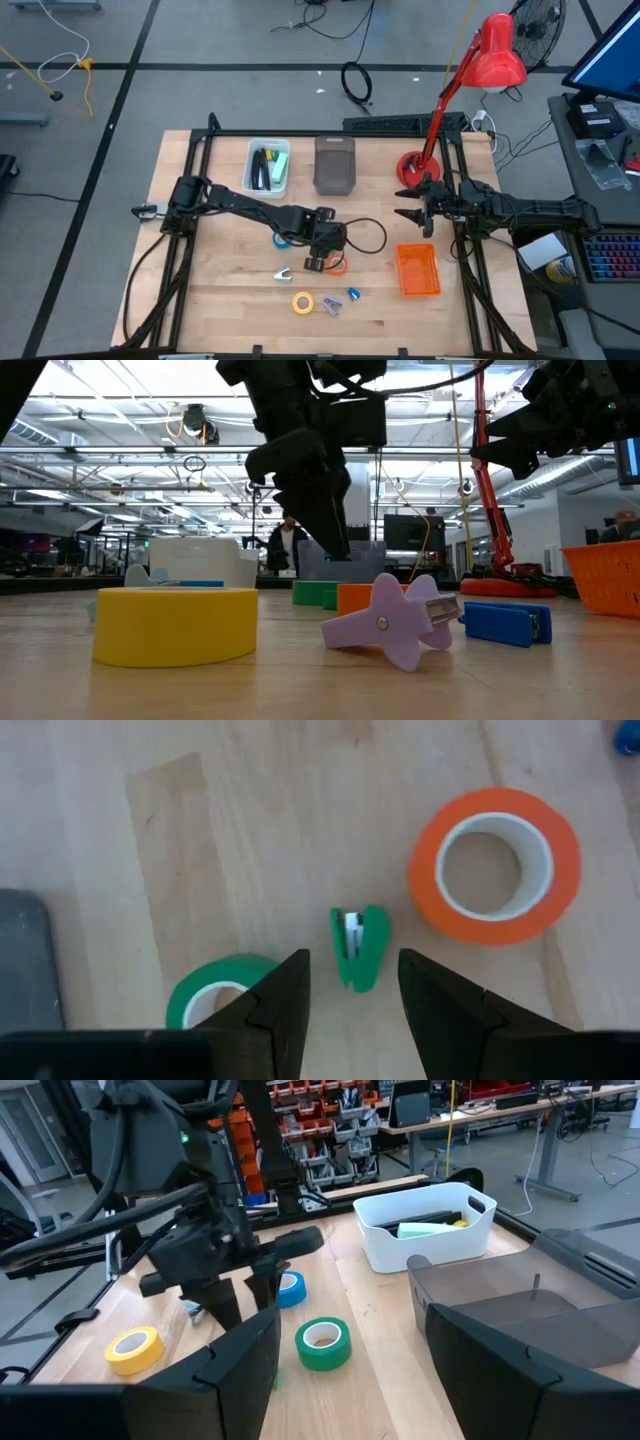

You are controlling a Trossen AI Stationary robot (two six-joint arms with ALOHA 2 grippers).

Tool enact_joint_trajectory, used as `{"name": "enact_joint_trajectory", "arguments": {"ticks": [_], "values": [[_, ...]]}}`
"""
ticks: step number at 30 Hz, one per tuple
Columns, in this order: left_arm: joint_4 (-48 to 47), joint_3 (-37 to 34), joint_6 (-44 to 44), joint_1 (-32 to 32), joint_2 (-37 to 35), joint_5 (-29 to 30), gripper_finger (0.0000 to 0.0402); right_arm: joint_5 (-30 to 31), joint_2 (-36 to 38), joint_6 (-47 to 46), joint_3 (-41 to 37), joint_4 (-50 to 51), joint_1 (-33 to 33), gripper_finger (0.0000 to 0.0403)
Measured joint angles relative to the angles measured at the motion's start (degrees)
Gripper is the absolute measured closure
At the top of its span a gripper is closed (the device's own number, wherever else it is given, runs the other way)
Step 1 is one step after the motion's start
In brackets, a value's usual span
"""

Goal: Pick and place Stapler, Stapler remover, tape
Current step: Put the green stapler into the white bin

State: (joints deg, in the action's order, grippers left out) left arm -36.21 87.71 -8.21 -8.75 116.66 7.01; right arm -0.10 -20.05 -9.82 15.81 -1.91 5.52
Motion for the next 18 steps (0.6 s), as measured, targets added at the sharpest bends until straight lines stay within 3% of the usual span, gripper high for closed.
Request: {"name": "enact_joint_trajectory", "arguments": {"ticks": [18], "values": [[2.33,-0.1,-2.27,0.04,3.25,0.03,0.0245,0.0,0.02,0.0,0.0,0.0,0.01,0.0161]]}}
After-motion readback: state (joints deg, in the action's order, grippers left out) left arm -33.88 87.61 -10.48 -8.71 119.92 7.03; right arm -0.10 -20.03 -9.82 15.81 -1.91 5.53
